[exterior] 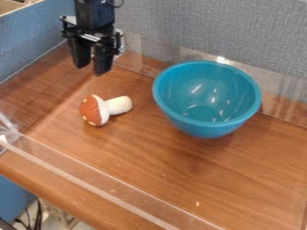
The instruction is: Remove the mushroom from inside the blue bowl and put it on the table
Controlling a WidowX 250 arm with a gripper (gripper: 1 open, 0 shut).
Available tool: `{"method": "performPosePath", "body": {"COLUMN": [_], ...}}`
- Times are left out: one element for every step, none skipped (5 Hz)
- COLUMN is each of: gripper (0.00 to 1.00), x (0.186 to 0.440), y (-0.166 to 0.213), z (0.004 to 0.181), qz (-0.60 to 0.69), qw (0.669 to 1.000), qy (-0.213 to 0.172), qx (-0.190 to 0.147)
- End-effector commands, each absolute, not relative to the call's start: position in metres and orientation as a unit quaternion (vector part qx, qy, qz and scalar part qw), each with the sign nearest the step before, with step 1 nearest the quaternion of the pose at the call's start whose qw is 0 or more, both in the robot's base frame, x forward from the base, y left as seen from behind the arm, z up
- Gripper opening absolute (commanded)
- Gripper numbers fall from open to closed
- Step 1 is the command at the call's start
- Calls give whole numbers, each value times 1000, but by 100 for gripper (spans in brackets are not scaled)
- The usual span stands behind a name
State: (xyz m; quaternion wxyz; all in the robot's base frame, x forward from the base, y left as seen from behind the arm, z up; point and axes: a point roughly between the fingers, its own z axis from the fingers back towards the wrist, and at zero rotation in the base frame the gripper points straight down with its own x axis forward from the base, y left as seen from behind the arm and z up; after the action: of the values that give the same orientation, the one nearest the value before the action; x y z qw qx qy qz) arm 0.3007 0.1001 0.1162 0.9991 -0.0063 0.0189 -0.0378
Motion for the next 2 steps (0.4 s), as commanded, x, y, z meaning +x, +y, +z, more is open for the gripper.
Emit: {"method": "performPosePath", "body": {"gripper": [100,100], "x": [310,313], "y": [98,97], "z": [137,142], "qz": [-31,-21], "qw": [999,1000], "qy": [-5,-7], "qx": [6,8]}}
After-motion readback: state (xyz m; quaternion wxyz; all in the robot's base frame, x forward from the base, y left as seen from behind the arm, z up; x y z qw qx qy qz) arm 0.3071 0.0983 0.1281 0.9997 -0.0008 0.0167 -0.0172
